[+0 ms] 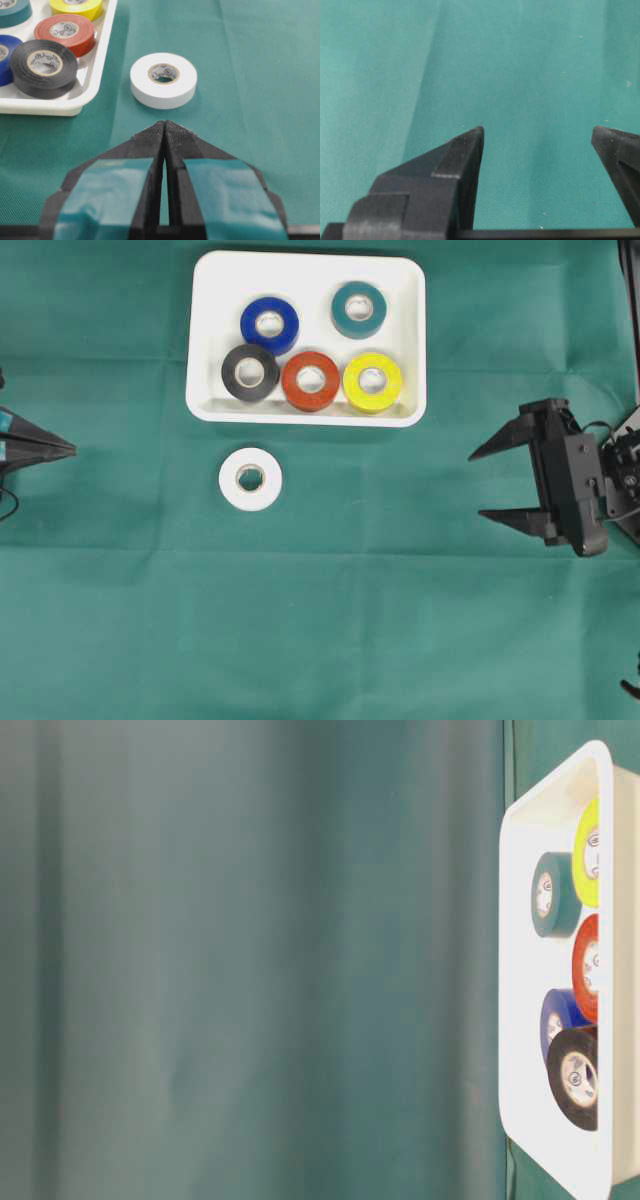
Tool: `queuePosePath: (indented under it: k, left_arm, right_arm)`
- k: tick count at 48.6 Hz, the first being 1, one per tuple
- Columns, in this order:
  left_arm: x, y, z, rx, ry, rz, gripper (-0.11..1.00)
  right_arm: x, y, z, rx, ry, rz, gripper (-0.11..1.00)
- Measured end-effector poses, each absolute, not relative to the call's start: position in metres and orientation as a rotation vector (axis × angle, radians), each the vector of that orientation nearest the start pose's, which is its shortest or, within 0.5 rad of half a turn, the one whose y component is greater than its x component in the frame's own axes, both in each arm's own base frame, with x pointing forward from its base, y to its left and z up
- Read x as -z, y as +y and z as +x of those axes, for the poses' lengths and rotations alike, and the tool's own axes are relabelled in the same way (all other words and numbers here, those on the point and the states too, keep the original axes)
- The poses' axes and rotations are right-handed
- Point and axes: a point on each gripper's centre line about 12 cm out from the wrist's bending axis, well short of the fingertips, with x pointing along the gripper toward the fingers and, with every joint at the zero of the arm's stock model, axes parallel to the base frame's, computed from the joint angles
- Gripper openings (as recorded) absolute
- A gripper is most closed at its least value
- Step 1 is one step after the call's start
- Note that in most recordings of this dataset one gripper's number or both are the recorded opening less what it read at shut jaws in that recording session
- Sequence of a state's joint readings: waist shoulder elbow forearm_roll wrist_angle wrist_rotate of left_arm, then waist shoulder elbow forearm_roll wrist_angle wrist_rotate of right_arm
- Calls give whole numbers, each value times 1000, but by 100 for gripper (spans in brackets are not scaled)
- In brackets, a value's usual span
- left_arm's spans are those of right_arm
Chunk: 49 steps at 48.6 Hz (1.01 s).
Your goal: Put the tape into the white case with the right arm.
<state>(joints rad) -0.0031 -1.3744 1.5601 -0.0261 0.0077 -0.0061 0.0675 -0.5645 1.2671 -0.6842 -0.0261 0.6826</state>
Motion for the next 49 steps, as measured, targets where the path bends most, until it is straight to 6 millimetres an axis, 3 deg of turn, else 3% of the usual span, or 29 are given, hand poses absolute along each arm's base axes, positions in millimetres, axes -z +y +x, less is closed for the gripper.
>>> queuePosePath:
  k: [13, 21, 49]
  left_arm:
    - [-166, 0, 128, 0, 193, -30, 1]
    - [-166, 0, 128, -1, 195, -32, 1]
    - [-165, 0, 128, -1, 196, -32, 1]
  right_arm:
    - [-145, 15, 213, -73, 689, -21, 69]
    - [-147, 14, 232, -54, 722, -29, 69]
    - [-142, 23, 361, -57, 758, -35, 69]
